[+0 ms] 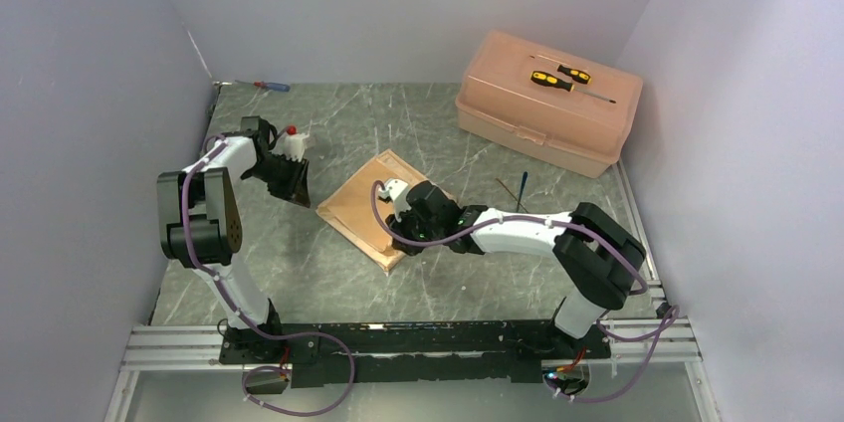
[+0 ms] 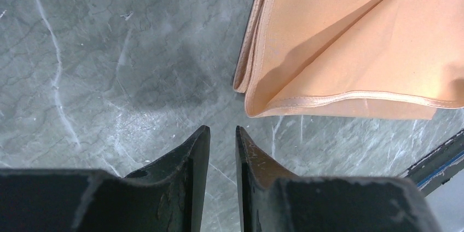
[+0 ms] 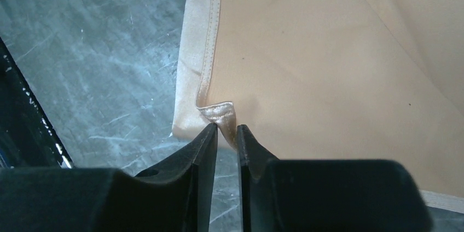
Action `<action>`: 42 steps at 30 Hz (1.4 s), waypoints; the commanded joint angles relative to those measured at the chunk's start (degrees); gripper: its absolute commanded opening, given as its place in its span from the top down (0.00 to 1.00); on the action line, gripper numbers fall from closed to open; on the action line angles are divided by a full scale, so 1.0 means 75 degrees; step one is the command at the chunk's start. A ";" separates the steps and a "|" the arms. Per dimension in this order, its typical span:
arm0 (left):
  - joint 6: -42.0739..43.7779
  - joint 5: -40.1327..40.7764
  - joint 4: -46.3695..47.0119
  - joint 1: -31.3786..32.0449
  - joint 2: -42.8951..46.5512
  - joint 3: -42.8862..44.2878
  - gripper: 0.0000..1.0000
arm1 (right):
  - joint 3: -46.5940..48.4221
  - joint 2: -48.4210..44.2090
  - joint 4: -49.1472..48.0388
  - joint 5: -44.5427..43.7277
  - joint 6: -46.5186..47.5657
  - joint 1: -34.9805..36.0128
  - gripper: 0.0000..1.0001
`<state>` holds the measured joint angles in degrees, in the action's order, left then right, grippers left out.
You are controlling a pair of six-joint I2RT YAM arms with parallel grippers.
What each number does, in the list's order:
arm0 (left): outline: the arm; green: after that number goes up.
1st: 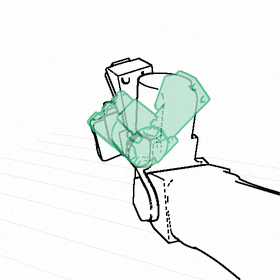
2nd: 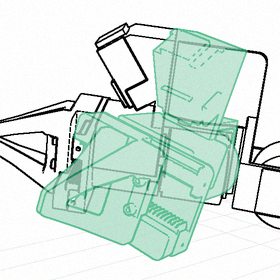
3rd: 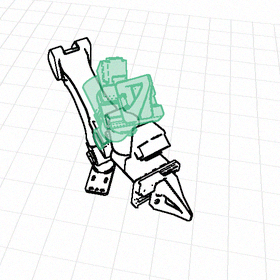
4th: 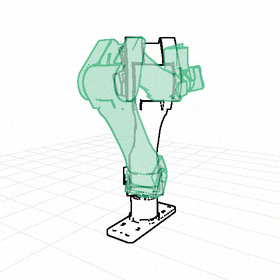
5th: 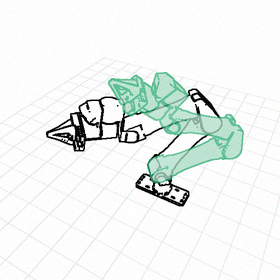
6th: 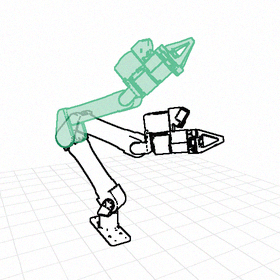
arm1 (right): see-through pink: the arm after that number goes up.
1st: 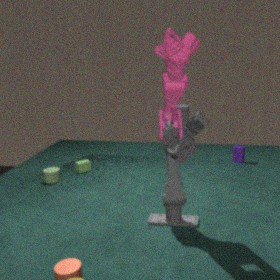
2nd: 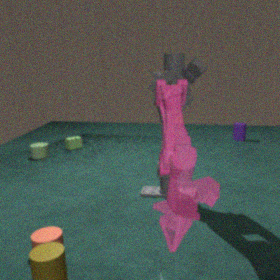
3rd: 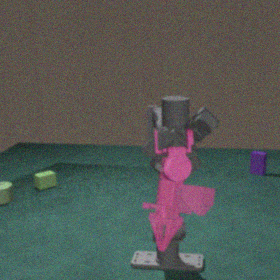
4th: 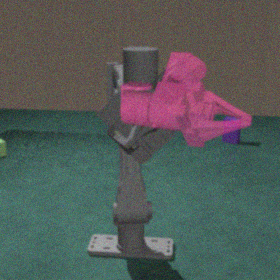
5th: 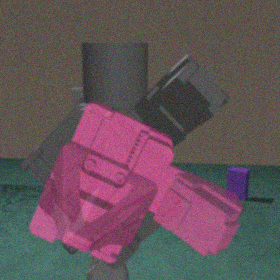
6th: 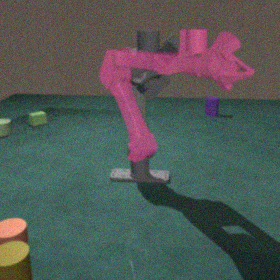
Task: Fold the napkin into a case and place the utensils inside
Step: Fold the top corner of the square-folded napkin at the center of the board, then smooth out the upper triangle-folded napkin at the center of the board.
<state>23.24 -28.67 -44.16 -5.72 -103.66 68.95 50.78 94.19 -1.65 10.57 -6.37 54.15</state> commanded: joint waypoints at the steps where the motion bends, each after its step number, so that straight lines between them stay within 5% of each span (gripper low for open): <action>1: 0.0088 -0.0048 -0.0227 -0.0023 0.0475 0.0402 0.70 | -0.0110 -0.0130 -0.0133 -0.0003 -0.0053 0.0164 0.75; 10: -0.0116 -0.0654 -0.0771 0.0016 0.0643 0.1078 0.68 | -0.0196 -0.0171 0.0382 0.0083 0.0200 0.0279 0.56; 31: -0.0282 -0.0784 -0.0588 0.1284 0.0812 0.0434 0.71 | -0.0083 -0.0939 0.0568 0.0521 -0.0017 -0.0128 0.45; 35: -0.0083 -0.0528 -0.0425 0.1378 0.0993 -0.0038 0.71 | -0.0283 -0.1195 -0.0049 0.1208 -0.0735 -0.1041 0.47; 42: -0.0035 0.0715 0.0705 0.1430 0.1093 -0.0689 0.74 | -0.0577 -0.0981 -0.0978 0.1533 -0.2202 -0.2653 0.75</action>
<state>21.91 -28.53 -44.86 4.84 -98.06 65.10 46.46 86.28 -2.94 18.83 -15.75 37.15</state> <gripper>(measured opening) 0.263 0.280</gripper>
